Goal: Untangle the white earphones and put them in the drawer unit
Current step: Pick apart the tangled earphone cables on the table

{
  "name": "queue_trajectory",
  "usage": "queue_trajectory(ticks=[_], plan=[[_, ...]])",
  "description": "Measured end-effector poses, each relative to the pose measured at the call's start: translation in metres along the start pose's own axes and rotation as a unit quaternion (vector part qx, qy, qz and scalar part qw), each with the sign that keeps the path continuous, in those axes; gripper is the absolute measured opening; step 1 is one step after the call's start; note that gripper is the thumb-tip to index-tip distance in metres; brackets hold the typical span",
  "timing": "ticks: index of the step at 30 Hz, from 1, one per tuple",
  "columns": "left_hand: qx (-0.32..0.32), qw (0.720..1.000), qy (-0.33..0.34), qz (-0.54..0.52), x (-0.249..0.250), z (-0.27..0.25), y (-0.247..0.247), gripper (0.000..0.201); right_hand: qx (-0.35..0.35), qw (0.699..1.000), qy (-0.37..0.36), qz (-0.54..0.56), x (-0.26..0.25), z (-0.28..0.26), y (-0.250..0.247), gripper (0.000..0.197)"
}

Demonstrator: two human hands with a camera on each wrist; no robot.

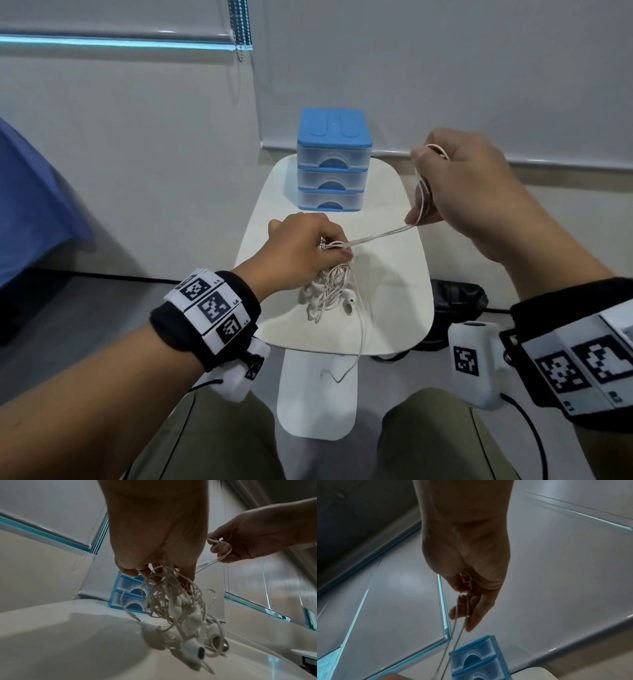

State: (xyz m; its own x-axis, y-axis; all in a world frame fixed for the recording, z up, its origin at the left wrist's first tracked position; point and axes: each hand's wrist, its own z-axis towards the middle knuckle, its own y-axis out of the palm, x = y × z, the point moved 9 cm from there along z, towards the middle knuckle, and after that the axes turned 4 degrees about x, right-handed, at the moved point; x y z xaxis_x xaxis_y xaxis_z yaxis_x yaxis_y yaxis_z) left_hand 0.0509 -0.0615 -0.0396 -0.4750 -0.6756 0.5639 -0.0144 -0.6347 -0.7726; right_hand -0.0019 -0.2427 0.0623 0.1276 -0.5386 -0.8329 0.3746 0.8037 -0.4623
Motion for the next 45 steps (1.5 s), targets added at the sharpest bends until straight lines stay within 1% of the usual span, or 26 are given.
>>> queue_trajectory(ticks=[4, 6, 8, 10, 12, 13, 14, 15, 16, 17, 18, 20, 21, 23, 26, 30, 32, 34, 37, 39, 40, 42, 43, 44, 45], plan=[[-0.013, 1.000, -0.008, -0.005, -0.004, -0.002, 0.003, 0.017, 0.051, 0.998, -0.006, -0.041, 0.005, 0.002, -0.013, 0.030], [-0.013, 1.000, -0.008, 0.001, -0.004, -0.003, 0.003, 0.019, 0.059, 0.997, -0.007, -0.050, 0.007, 0.001, -0.013, 0.031], [-0.009, 1.000, 0.001, -0.002, 0.000, -0.003, 0.003, 0.017, 0.048, 0.997, 0.008, -0.053, 0.014, 0.001, -0.007, 0.030], [-0.010, 1.000, 0.020, -0.003, 0.005, -0.005, 0.004, 0.014, -0.014, 0.997, 0.036, -0.062, 0.023, -0.003, 0.010, 0.027], [-0.022, 0.999, 0.042, 0.021, 0.011, -0.007, 0.008, 0.014, -0.111, 0.987, 0.062, -0.101, 0.038, -0.009, 0.033, 0.030], [-0.028, 0.998, 0.048, 0.037, 0.014, -0.009, 0.009, 0.013, -0.171, 0.972, 0.070, -0.143, 0.045, -0.014, 0.044, 0.035], [-0.033, 0.997, 0.051, 0.051, 0.015, -0.010, 0.011, 0.012, -0.233, 0.950, 0.068, -0.195, 0.054, -0.021, 0.054, 0.044], [-0.035, 0.996, 0.052, 0.059, 0.016, -0.010, 0.012, 0.010, -0.289, 0.923, 0.064, -0.245, 0.062, -0.027, 0.063, 0.048], [-0.038, 0.996, 0.053, 0.062, 0.016, -0.010, 0.013, 0.009, -0.331, 0.900, 0.058, -0.277, 0.067, -0.035, 0.069, 0.043], [-0.044, 0.996, 0.057, 0.061, 0.015, -0.011, 0.015, 0.011, -0.352, 0.889, 0.046, -0.287, 0.070, -0.038, 0.073, 0.033], [-0.056, 0.995, 0.065, 0.058, 0.016, -0.012, 0.017, 0.016, -0.352, 0.893, 0.037, -0.280, 0.070, -0.037, 0.073, 0.027], [-0.090, 0.990, 0.093, 0.052, 0.020, -0.017, 0.022, 0.022, -0.308, 0.920, 0.030, -0.240, 0.066, -0.028, 0.067, 0.024], [-0.103, 0.988, 0.106, 0.045, 0.023, -0.020, 0.024, 0.022, -0.285, 0.934, 0.025, -0.215, 0.061, -0.025, 0.064, 0.024], [-0.099, 0.988, 0.112, 0.028, 0.025, -0.019, 0.023, 0.020, -0.263, 0.949, 0.025, -0.173, 0.053, -0.020, 0.060, 0.024], [-0.074, 0.993, 0.095, 0.003, 0.021, -0.013, 0.020, 0.018, -0.259, 0.952, 0.016, -0.163, 0.039, -0.016, 0.061, 0.029], [-0.086, 0.993, 0.077, 0.017, 0.013, -0.009, 0.024, 0.022, -0.266, 0.934, 0.013, -0.237, 0.023, -0.014, 0.054, 0.034], [-0.079, 0.993, 0.086, 0.012, 0.016, -0.009, 0.022, 0.021, -0.249, 0.936, -0.002, -0.248, 0.012, -0.013, 0.049, 0.033], [-0.081, 0.992, 0.091, -0.031, 0.022, -0.009, 0.020, 0.020, -0.230, 0.942, -0.018, -0.245, 0.004, -0.011, 0.049, 0.027], [-0.085, 0.989, 0.070, -0.095, 0.028, -0.006, 0.022, 0.019, -0.222, 0.949, -0.018, -0.225, 0.001, -0.008, 0.057, 0.024], [-0.077, 0.991, 0.051, -0.099, 0.024, -0.003, 0.025, 0.032, -0.207, 0.948, -0.033, -0.241, 0.001, -0.004, 0.061, 0.028], [-0.074, 0.992, 0.043, -0.097, 0.020, -0.002, 0.027, 0.038, -0.182, 0.945, -0.057, -0.264, -0.001, 0.000, 0.060, 0.029], [-0.073, 0.992, 0.033, -0.097, 0.011, -0.002, 0.028, 0.047, -0.088, 0.947, -0.097, -0.294, -0.007, 0.010, 0.047, 0.030], [-0.075, 0.992, 0.032, -0.097, 0.007, -0.002, 0.029, 0.051, -0.036, 0.955, -0.109, -0.275, -0.011, 0.014, 0.038, 0.031], [-0.074, 0.992, 0.031, -0.095, 0.005, -0.002, 0.029, 0.053, 0.011, 0.966, -0.121, -0.228, -0.016, 0.016, 0.029, 0.032], [-0.072, 0.993, 0.028, -0.090, 0.002, -0.003, 0.029, 0.053, 0.041, 0.978, -0.132, -0.155, -0.020, 0.017, 0.022, 0.033]])
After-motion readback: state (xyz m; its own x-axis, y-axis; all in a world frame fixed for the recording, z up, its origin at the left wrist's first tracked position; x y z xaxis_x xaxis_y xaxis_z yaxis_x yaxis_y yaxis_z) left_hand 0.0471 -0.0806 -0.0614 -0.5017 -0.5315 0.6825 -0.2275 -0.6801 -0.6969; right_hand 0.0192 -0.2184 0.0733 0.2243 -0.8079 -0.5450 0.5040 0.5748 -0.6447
